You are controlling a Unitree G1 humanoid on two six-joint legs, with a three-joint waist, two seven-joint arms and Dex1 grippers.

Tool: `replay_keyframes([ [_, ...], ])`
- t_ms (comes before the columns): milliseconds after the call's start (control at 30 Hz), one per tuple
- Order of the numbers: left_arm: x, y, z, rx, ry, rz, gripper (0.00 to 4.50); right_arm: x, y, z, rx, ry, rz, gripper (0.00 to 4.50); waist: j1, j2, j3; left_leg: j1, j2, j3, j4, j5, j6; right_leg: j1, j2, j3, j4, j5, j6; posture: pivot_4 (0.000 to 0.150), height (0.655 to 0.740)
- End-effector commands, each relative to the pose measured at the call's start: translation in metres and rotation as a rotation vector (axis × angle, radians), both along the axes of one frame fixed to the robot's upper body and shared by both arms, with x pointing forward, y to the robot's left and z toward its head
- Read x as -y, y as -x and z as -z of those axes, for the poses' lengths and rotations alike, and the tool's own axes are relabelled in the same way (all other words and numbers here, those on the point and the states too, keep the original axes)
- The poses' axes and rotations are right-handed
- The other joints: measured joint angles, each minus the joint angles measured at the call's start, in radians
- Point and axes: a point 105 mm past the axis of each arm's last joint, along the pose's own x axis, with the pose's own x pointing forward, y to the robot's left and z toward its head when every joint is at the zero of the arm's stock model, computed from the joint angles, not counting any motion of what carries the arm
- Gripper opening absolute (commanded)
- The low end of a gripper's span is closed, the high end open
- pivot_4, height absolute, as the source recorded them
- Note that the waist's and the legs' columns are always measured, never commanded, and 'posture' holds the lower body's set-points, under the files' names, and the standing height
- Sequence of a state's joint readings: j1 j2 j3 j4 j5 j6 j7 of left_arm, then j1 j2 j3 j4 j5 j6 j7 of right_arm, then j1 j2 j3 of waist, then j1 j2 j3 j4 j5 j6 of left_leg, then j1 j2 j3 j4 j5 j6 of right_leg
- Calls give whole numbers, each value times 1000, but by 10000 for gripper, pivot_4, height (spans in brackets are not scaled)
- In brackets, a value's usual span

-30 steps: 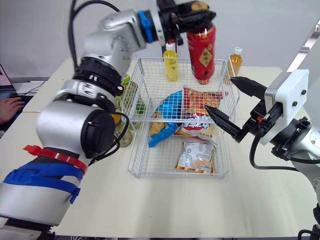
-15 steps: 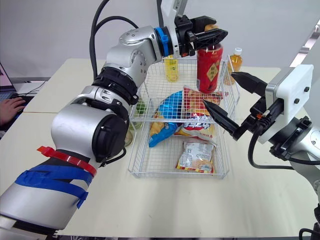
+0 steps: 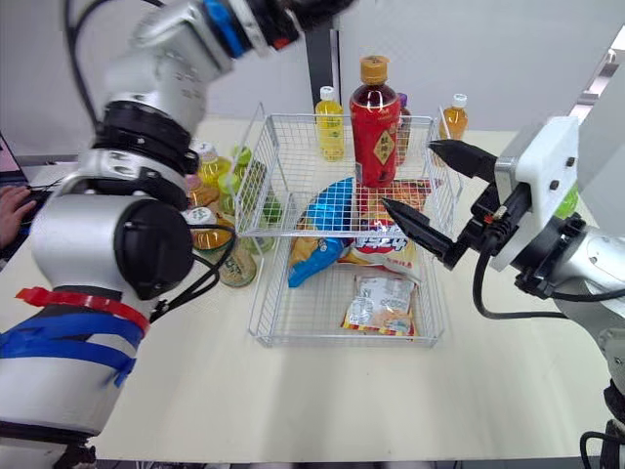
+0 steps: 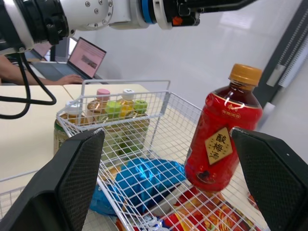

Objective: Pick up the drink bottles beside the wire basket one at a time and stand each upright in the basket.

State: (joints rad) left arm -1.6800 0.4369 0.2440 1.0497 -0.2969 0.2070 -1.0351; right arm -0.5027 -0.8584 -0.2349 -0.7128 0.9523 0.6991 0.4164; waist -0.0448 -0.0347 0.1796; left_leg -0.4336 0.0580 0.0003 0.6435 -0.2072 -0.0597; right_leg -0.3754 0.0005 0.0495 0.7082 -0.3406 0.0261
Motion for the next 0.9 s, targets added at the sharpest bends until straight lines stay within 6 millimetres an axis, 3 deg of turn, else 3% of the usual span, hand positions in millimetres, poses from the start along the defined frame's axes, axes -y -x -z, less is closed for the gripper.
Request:
replay_keyframes([
  [33, -41, 19, -21, 81, 16, -84, 44834, -4, 0, -6, 35, 12, -60, 45000, -2, 0, 0, 1, 1, 0, 0, 0, 0, 0, 0, 0, 2, 0, 0, 1500, 7400],
  [133, -98, 26, -16, 77, 29, -277, 44834, -11, -3, -6, 18, 26, -140, 45000, -1, 0, 0, 1, 2, -1, 1, 1, -1, 0, 0, -2, 4, 0, 0, 1500, 7400],
  [267, -173, 41, 9, 32, 37, -536, 44834, -20, -6, -3, -7, 53, -229, 45000, -12, 1, 1, 2, 3, 0, 2, 1, -2, -1, 0, -1, 5, 0, 0, 1500, 7400],
  [367, -223, 60, 46, -56, 47, -692, 44834, -26, -7, 0, -30, 72, -300, 45000, -6, 1, 1, 2, 5, -2, 2, 2, -3, -2, 0, -3, 8, 0, 0, 1500, 7400],
  [467, -252, 81, 94, -155, -4, -804, 44834, -31, -9, -1, -43, 78, -349, 45000, -11, 2, 1, 3, 6, -1, 2, 2, -3, -1, -2, -2, 8, 0, 0, 1500, 7400],
  [600, -267, 112, 159, -311, 2, -858, 44834, -37, -13, -2, -53, 81, -402, 45000, -2, 1, 0, 3, 8, -1, 2, 2, -3, -1, -4, -3, 8, 0, 0, 1500, 7400],
  [700, -264, 138, 208, -418, -23, -872, 44834, -40, -16, -2, -56, 81, -426, 45000, 7, -1, -1, 3, 6, -2, 2, 2, -3, 1, -6, -4, 7, 0, 0, 1500, 7400],
  [800, -245, 158, 239, -496, -1, -846, 44834, -42, -17, -2, -61, 76, -450, 45000, 16, -1, -1, 3, 6, -2, 2, 2, -3, 2, -8, -4, 6, 0, 0, 1500, 7400],
  [900, -233, 166, 248, -523, 33, -830, 44834, -40, -15, -2, -58, 79, -454, 45000, 24, -3, -2, 3, 6, -6, 3, 2, -3, 3, -10, -5, 7, 0, 0, 1500, 7400],
])
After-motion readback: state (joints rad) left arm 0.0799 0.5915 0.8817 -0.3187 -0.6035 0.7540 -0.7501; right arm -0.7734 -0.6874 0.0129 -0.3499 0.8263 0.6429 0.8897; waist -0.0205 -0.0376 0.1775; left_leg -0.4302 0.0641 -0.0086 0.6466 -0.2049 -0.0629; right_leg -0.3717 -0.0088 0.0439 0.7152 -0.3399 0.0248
